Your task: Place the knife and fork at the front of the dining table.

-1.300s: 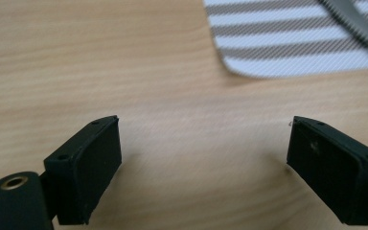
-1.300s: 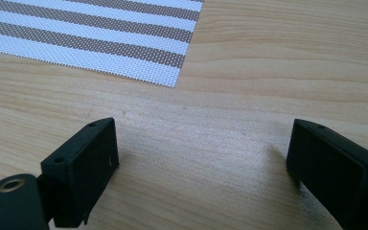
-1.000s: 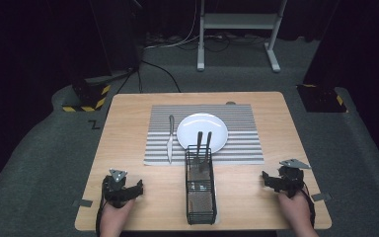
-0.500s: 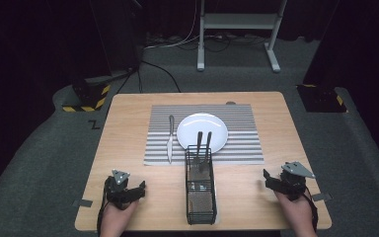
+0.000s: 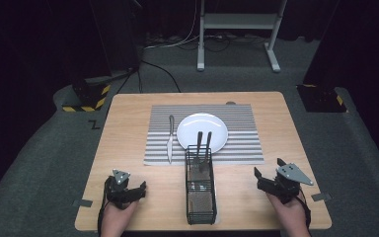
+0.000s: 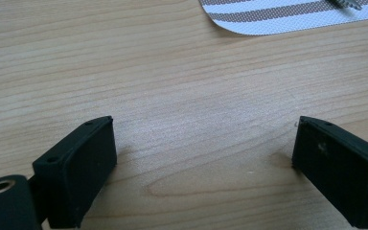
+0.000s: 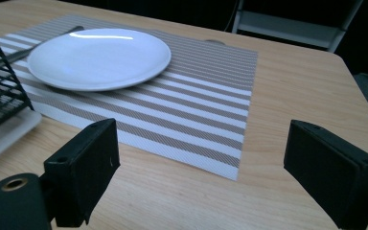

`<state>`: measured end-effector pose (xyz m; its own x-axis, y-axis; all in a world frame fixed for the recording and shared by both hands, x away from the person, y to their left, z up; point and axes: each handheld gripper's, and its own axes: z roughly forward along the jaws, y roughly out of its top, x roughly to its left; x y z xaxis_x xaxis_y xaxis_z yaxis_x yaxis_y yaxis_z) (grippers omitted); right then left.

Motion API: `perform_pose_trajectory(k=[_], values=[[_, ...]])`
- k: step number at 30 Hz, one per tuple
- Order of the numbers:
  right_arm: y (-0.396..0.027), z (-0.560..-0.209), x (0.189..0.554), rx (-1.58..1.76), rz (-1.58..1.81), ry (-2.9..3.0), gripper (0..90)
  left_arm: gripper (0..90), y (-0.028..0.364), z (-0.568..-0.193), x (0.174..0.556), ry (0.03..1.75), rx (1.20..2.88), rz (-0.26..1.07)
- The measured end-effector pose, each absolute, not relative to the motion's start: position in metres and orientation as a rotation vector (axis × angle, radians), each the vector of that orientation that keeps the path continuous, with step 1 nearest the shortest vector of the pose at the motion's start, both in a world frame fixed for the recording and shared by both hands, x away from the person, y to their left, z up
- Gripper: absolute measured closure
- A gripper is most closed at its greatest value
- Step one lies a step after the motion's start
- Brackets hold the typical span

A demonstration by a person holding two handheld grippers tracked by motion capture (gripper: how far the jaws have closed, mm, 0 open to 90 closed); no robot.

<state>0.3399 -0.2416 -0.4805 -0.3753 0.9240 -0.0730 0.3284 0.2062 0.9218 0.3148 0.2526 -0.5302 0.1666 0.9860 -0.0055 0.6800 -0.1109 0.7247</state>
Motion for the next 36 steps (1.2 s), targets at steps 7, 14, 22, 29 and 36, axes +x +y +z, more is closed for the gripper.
perform_pose_trajectory(k=[7,14,22,29,36], values=[[-0.221,-0.464,0.346,1.125,1.225,1.819,13.9,7.9,0.253,-0.530,0.315,1.574,1.859,0.669],[-0.188,-0.447,0.349,1.075,1.350,1.824,14.2,7.8,0.253,-0.530,0.315,1.570,1.861,0.667],[-0.150,-0.431,0.358,1.003,1.412,1.831,24.5,7.8,0.253,-0.530,0.315,1.570,1.862,0.667],[-0.123,-0.420,0.362,0.940,1.482,1.810,46.7,7.7,0.253,-0.530,0.315,1.570,1.862,0.666],[-0.103,-0.416,0.368,0.913,1.506,1.799,64.3,7.7,0.253,-0.530,0.315,1.569,1.862,0.666]])
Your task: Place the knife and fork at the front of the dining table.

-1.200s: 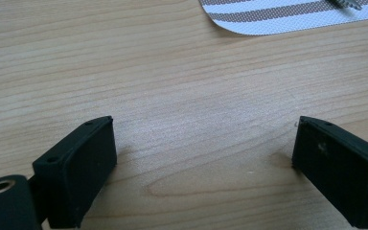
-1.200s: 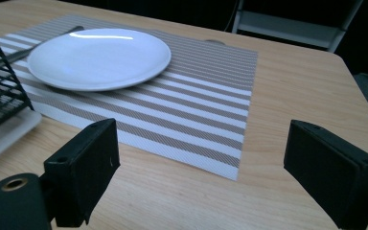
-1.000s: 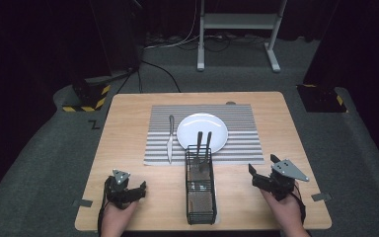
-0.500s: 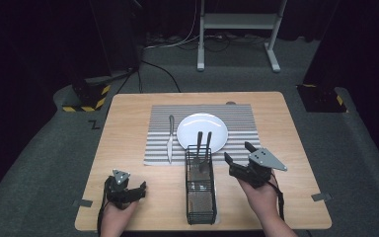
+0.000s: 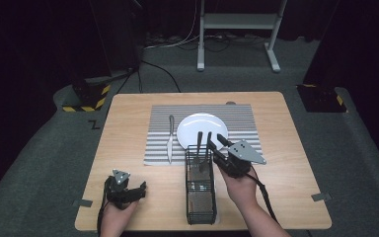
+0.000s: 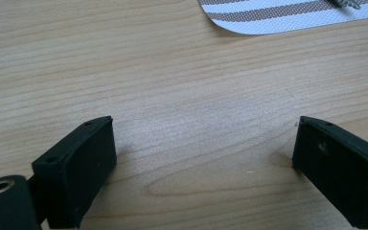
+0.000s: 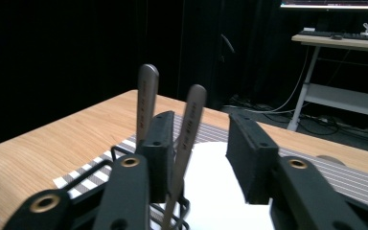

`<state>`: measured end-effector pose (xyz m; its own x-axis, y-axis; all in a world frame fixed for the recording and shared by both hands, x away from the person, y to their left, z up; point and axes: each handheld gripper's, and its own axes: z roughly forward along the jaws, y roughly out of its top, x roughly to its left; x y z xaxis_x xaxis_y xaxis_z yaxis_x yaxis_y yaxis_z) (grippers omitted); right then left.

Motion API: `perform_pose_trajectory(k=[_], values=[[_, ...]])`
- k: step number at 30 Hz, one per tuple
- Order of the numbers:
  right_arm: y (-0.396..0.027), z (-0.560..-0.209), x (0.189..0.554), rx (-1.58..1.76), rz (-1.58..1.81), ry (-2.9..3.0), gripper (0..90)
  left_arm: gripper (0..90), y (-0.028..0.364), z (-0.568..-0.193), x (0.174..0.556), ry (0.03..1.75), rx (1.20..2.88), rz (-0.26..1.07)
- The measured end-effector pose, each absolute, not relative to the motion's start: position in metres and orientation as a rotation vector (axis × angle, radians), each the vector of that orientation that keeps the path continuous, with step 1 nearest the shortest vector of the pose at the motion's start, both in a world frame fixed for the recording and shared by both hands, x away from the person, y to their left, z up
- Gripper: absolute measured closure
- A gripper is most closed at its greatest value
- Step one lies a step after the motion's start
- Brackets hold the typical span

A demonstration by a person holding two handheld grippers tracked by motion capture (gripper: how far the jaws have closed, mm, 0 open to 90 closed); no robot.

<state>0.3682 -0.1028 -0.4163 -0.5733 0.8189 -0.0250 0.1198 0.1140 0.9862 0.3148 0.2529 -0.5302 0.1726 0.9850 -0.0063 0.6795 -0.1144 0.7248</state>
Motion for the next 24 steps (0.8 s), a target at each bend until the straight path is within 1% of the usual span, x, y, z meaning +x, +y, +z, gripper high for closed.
perform_pose_trajectory(k=[11,19,24], values=[[-0.090,-0.424,0.378,0.942,1.496,1.825,74.8,7.7,0.253,-0.530,0.315,1.568,1.863,0.668],[-0.089,-0.429,0.382,0.975,1.511,1.846,76.5,7.7,0.253,-0.530,0.315,1.568,1.863,0.668],[-0.089,-0.429,0.381,0.980,1.524,1.846,79.8,7.7,0.253,-0.530,0.315,1.567,1.863,0.668]])
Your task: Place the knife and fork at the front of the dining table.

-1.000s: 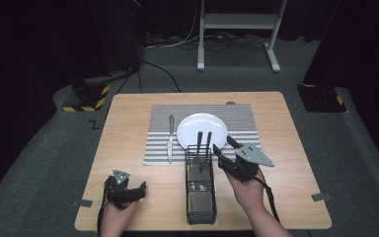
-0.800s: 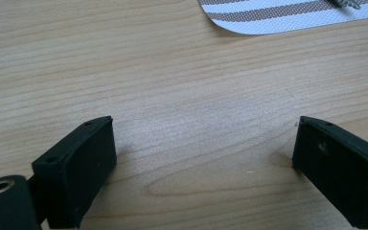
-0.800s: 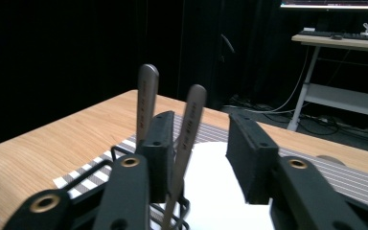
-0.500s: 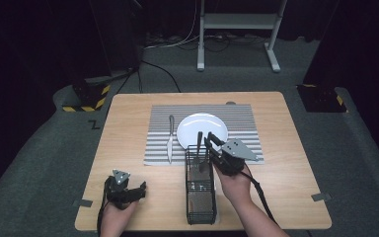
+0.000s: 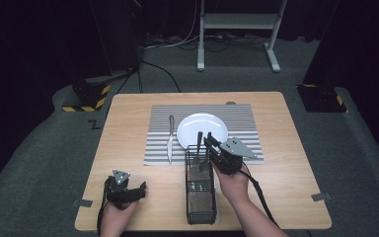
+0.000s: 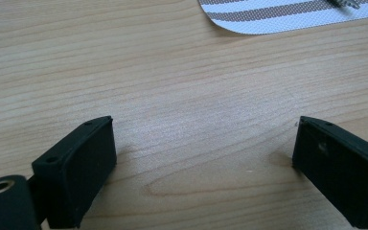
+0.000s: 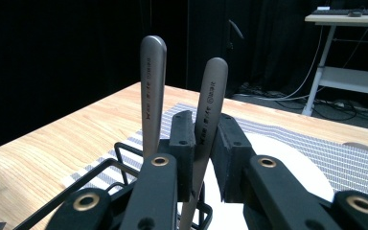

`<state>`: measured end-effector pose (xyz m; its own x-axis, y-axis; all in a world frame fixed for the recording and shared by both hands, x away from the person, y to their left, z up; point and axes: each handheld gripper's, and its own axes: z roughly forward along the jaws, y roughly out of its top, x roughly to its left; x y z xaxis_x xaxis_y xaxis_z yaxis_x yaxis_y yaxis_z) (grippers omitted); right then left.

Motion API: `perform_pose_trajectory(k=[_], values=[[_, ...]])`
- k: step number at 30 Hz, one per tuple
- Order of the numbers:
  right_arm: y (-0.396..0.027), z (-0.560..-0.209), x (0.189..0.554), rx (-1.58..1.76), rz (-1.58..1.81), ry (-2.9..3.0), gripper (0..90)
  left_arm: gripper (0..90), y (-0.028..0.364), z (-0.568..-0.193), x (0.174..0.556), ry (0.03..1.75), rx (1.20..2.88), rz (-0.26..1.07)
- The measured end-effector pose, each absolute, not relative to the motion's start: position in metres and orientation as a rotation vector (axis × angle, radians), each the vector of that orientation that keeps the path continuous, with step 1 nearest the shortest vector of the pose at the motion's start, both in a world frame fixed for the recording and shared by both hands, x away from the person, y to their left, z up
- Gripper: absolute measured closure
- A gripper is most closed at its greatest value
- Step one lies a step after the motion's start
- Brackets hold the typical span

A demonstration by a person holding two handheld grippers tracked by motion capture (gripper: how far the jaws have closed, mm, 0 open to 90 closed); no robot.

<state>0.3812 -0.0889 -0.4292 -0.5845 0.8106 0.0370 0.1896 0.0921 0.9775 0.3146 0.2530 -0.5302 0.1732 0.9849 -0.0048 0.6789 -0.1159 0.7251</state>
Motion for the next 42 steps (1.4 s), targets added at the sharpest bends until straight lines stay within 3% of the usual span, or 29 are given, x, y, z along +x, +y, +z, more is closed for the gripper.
perform_pose_trajectory(k=[14,23,42], values=[[-0.091,-0.427,0.373,0.927,1.583,1.826,87.5,7.7,0.253,-0.530,0.314,1.567,1.863,0.668],[-0.097,-0.419,0.366,0.905,1.622,1.792,87.7,7.7,0.253,-0.530,0.314,1.567,1.863,0.668],[-0.099,-0.365,0.332,0.756,1.771,1.654,87.9,7.7,0.253,-0.530,0.314,1.567,1.863,0.668]])
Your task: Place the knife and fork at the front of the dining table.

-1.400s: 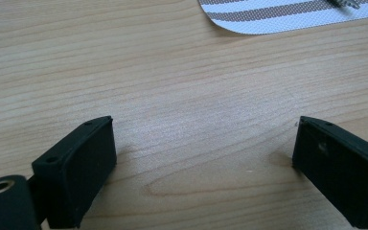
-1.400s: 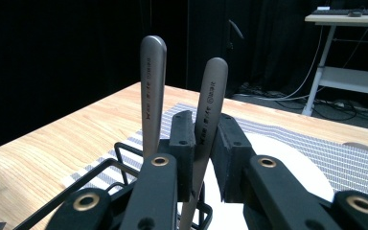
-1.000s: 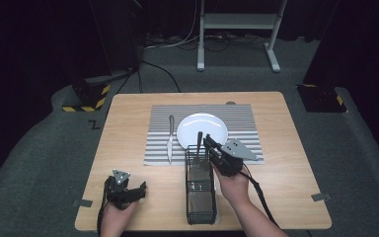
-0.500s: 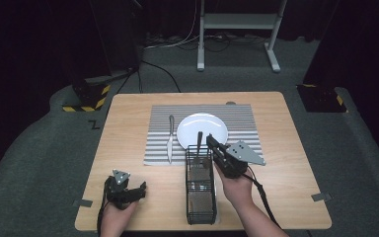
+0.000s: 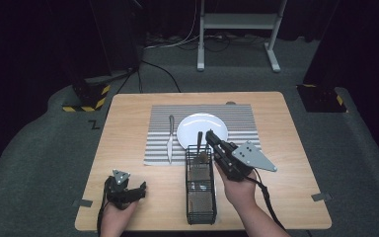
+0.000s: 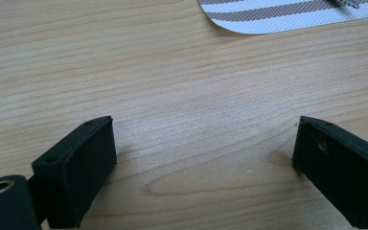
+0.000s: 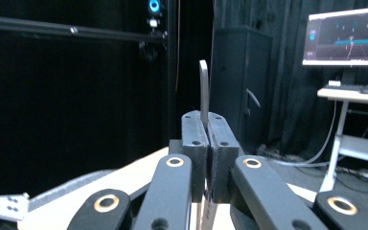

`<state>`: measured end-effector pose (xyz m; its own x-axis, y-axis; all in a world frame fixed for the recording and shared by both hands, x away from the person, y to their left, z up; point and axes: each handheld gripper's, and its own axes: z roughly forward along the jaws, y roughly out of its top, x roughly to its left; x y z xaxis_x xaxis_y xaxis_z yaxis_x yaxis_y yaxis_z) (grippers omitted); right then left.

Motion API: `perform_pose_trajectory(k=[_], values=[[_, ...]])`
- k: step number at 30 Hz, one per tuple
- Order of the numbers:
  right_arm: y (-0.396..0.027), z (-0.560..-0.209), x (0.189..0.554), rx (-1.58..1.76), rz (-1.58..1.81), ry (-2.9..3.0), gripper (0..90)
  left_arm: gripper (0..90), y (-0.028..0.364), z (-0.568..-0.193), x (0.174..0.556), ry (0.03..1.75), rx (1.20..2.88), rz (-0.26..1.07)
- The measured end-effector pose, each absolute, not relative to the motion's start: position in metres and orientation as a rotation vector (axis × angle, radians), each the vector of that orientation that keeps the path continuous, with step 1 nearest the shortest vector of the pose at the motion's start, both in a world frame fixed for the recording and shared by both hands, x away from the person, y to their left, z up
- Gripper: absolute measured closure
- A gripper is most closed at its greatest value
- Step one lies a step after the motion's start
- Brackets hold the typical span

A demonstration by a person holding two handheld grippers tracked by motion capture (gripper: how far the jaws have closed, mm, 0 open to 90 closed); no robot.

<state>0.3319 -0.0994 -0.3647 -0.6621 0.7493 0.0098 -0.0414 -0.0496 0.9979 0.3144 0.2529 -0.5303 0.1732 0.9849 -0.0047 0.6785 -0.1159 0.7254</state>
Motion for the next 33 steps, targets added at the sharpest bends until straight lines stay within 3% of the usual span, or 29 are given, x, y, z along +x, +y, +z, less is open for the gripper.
perform_pose_trajectory(k=[15,33], values=[[-0.138,-0.330,0.315,0.755,1.795,1.509,87.9,7.8,0.253,-0.530,0.314,1.567,1.862,0.665],[-0.185,-0.406,0.365,0.992,1.602,1.568,88.1,8.0,0.253,-0.530,0.314,1.567,1.863,0.668]])
